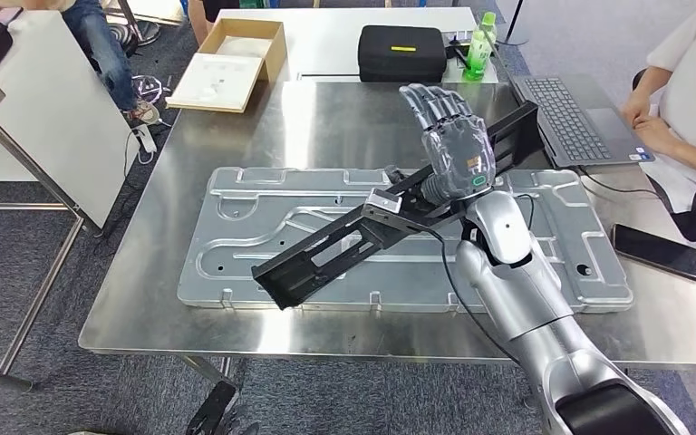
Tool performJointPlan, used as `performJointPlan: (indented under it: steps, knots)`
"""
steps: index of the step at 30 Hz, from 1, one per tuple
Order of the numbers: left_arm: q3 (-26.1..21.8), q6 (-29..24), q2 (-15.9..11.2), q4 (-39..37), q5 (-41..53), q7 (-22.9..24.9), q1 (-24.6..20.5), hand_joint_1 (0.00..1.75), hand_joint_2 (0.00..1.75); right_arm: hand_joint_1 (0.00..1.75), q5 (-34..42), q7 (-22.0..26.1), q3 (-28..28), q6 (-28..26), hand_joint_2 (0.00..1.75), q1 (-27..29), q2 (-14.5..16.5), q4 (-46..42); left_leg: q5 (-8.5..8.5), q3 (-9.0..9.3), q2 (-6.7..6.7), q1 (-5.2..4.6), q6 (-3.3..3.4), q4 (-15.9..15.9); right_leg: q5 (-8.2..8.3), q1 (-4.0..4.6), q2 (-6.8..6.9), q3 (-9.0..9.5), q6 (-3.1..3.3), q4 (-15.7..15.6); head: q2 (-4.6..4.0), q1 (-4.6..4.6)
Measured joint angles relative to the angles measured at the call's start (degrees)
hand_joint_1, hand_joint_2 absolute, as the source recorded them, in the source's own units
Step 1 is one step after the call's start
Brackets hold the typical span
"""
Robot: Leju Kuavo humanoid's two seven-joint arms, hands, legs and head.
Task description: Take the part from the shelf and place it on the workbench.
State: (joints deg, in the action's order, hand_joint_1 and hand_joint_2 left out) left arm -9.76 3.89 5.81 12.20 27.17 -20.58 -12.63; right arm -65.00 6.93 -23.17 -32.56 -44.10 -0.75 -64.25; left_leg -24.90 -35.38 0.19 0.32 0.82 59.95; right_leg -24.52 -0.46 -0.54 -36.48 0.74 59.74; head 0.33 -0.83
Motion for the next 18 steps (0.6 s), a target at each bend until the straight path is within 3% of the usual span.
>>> performJointPlan:
  steps: [4,6,8,9,10,11,14,16,18]
  knots:
    - [-0.1,0.0,0.0,0.0,0.1,0.0,0.1,0.00,0.00,0.00,-0.1,-0.9,0.1,-1.0,0.00,0.2,-0.2,0.3,0.43,0.58,0.08,0.05,0.65,-1.6,-0.27,-0.11,0.05,-0.28,-1.24,0.3,0.00,-0.01]
    - [-0.1,-0.1,0.1,0.0,0.1,0.0,0.1,0.00,0.00,0.00,0.0,-1.3,0.4,-1.2,0.00,0.2,-0.4,0.5,0.84,0.81,0.21,0.32,1.14,-2.1,-2.71,-0.16,0.18,-1.93,-1.74,4.1,0.00,-0.02]
    - [-0.2,-0.1,0.2,0.0,0.3,0.0,0.1,0.00,0.00,0.00,0.3,-1.9,0.9,-1.4,0.87,0.4,-0.5,0.7,0.88,0.76,0.23,0.27,1.33,-2.1,-6.08,-0.28,0.23,-5.21,-2.08,11.0,0.00,-0.01]
    - [-0.3,-0.1,0.2,0.0,0.4,0.0,0.1,0.00,0.00,0.00,0.4,-2.2,1.1,-1.4,1.31,0.6,-0.5,0.9,0.86,0.73,0.22,0.27,1.35,-2.1,-6.89,-0.35,0.24,-6.52,-2.23,13.7,0.00,-0.02]
    - [-0.3,0.0,0.3,0.0,0.6,0.0,0.2,0.00,0.00,0.00,0.6,-2.6,1.4,-1.5,1.75,0.8,-0.5,1.1,0.82,0.71,0.21,0.28,1.34,-2.0,-6.66,-0.43,0.26,-6.99,-2.32,14.7,0.00,-0.01]
    - [-0.3,0.0,0.3,0.0,0.7,0.0,0.2,0.00,0.00,0.00,0.7,-3.0,1.8,-1.6,1.75,0.9,-0.5,1.3,0.75,0.69,0.18,0.29,1.30,-1.9,-5.44,-0.53,0.29,-6.38,-2.36,13.5,0.00,-0.02]
    - [-0.4,0.0,0.5,0.0,0.9,0.0,0.2,0.00,0.00,0.00,0.9,-3.8,3.2,-2.5,1.75,0.9,-0.4,1.7,0.29,0.55,0.07,0.18,0.80,-1.2,-0.97,-0.61,0.51,-1.19,-2.10,3.3,0.00,-0.01]
    - [-0.5,0.0,0.6,0.0,1.0,0.0,0.1,0.00,0.00,0.00,1.2,-3.9,3.9,-2.9,1.75,0.8,-0.4,1.9,0.13,0.33,0.05,-0.03,0.26,-0.9,-0.57,-0.36,0.51,0.11,-1.63,0.4,0.00,-0.01]
    - [-0.5,0.0,0.7,0.0,1.0,0.0,0.1,0.00,0.00,0.00,2.1,-4.3,4.6,-3.0,1.75,0.9,-0.4,2.1,0.12,0.25,0.05,-0.05,-0.28,-0.9,-0.37,-0.30,0.41,0.02,-0.99,0.3,0.00,0.00]
